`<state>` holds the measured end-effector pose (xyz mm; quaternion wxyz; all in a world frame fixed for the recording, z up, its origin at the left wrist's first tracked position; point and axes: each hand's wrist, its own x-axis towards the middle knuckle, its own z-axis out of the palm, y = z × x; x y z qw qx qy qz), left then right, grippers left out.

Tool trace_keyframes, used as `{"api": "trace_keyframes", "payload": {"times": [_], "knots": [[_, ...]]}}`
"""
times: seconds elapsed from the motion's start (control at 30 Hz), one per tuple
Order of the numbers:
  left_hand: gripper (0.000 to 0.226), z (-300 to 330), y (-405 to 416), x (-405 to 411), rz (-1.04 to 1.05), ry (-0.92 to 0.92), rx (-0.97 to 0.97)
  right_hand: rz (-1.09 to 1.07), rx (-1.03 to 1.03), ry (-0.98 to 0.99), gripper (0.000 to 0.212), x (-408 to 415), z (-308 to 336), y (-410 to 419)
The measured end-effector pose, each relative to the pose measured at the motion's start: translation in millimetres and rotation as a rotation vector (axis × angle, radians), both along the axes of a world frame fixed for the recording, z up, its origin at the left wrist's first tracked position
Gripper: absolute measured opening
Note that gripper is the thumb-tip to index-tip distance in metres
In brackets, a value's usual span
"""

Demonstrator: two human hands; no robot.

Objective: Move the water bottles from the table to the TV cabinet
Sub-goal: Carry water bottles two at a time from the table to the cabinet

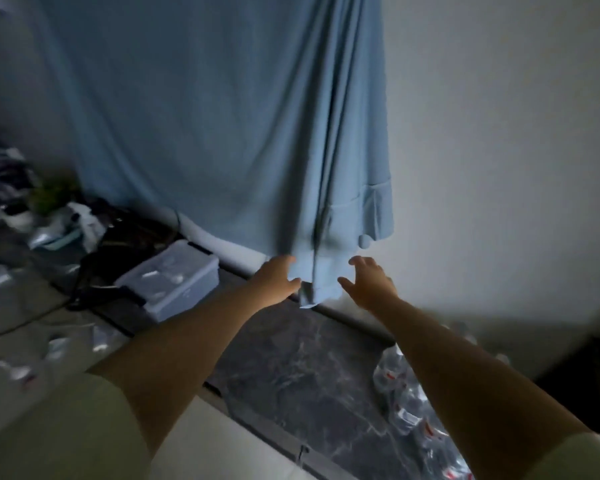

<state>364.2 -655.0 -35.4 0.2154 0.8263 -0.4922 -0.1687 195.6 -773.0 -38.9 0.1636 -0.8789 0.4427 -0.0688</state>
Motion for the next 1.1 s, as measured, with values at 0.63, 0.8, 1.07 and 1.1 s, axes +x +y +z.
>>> {"api": "trace_keyframes", "payload": {"times": [0.63, 0.8, 1.07, 1.1], "knots": [[0.055, 1, 556, 39, 0.912, -0.018, 0.040, 0.912, 0.009, 0.011, 0.060, 174, -18, 436], [0.056, 1, 669, 17, 1.134, 0.005, 0.067, 1.122, 0.009, 0.007, 0.054, 197, -13, 547], [0.054, -3, 792, -10, 1.447, 0.037, 0.048, 1.414, -0.007, 0.045, 0.057, 242, -4, 697], [0.054, -3, 806, -11, 1.478, 0.034, 0.059, 1.457, 0.002, 0.041, 0.058, 247, -5, 715]]}}
